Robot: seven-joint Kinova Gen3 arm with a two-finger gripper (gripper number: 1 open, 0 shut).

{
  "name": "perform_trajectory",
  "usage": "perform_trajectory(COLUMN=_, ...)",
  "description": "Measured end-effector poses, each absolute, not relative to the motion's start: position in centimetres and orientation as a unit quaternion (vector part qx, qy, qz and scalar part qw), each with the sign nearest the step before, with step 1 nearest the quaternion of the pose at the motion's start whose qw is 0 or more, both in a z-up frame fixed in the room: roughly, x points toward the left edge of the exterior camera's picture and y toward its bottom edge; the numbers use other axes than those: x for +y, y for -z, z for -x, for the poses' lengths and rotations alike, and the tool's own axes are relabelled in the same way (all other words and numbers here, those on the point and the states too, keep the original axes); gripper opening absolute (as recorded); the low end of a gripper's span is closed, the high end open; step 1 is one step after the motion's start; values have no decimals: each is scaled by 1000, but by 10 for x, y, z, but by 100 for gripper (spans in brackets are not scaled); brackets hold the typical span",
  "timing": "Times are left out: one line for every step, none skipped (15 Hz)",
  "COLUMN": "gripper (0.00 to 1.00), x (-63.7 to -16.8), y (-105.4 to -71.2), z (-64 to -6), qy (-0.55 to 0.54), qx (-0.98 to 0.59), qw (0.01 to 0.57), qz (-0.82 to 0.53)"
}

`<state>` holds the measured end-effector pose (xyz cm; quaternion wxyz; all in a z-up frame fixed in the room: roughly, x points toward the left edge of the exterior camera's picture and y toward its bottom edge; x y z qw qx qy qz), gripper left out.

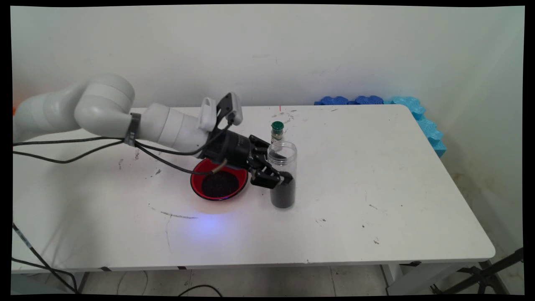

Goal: Place the picked object on the table

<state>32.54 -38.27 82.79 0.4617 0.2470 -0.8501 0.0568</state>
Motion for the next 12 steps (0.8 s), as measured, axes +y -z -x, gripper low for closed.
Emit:
perform_trajectory(gripper=0, x=-383, y=-826, z=-324, qy=-57, qx=-850, qw=461, qz=-248)
perform_trajectory(gripper=0, x=-383, y=-823, z=-323, qy=-57, qx=-851, qw=460, qz=-248)
perform_trajectory(gripper=0, x=-383, y=-820, z=-322, qy=-57, qx=-851, qw=459, qz=-249)
perform_trajectory(gripper=0, x=-383, y=-817, z=-321, qy=-57, qx=-851, qw=458, qz=-251)
perform_trajectory(gripper=0, x=-383, y=-815, z=-320, qy=-57, qx=-851, qw=458, qz=-251)
perform_trajectory(gripper=0, x=-383, y=-813, z=-319, qy=-57, qx=-851, qw=457, qz=-252)
perform_trajectory(gripper=0, x=-382, y=-811, z=-318, qy=-58, qx=-851, qw=457, qz=-253)
perform_trajectory(gripper=0, x=-382, y=-810, z=-317, qy=-58, qx=-851, qw=457, qz=-253)
perform_trajectory(gripper=0, x=-382, y=-809, z=-317, qy=-58, qx=-851, qw=457, qz=-254)
perform_trajectory(gripper=100, x=-382, y=-808, z=-317, qy=-59, qx=-851, qw=456, qz=-254)
perform_trajectory(gripper=100, x=-382, y=-807, z=-316, qy=-59, qx=-851, qw=456, qz=-254)
perform_trajectory(gripper=100, x=-382, y=-807, z=-316, qy=-59, qx=-851, qw=456, qz=-253)
